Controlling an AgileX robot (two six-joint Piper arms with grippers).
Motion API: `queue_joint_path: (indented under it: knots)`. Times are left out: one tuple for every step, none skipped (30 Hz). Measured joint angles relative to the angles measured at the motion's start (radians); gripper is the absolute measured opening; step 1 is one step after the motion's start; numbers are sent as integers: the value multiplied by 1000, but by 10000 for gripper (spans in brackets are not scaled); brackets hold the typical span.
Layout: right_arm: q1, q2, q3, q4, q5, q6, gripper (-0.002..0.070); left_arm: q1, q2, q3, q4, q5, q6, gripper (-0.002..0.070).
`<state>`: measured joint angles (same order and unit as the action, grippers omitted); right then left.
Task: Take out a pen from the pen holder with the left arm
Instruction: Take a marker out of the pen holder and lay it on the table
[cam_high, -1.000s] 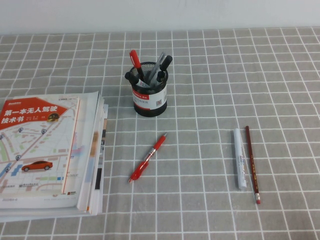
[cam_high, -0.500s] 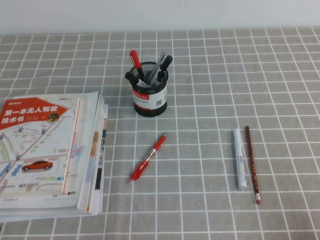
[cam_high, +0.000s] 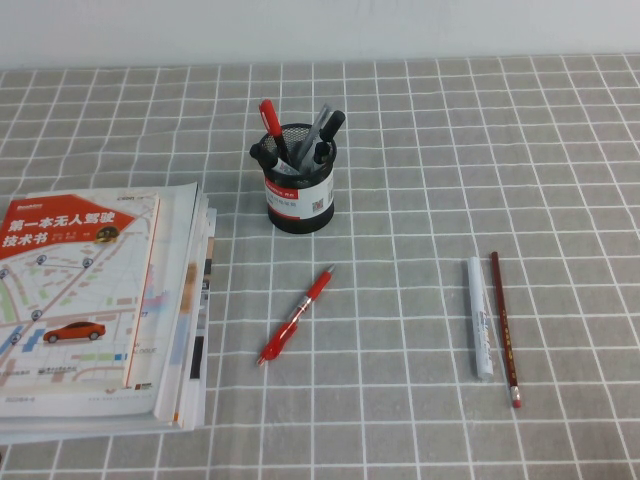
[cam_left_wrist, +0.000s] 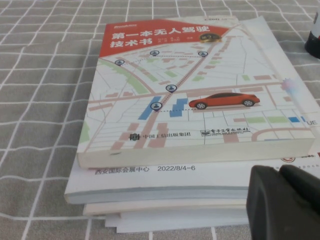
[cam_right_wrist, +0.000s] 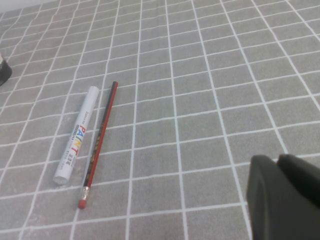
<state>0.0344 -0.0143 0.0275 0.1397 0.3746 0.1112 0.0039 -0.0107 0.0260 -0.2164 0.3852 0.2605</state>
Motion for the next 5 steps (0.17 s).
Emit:
queue_joint_path:
  knots:
    - [0, 0, 0, 0, 0, 0, -13, 0, 0, 0, 0, 0, 0, 0]
    - [0, 0, 0, 0, 0, 0, -13, 0, 0, 0, 0, 0, 0, 0]
    - [0, 0, 0, 0, 0, 0, -13, 0, 0, 0, 0, 0, 0, 0]
    - [0, 0, 0, 0, 0, 0, -13, 0, 0, 0, 0, 0, 0, 0]
    - [0, 0, 0, 0, 0, 0, -13, 0, 0, 0, 0, 0, 0, 0]
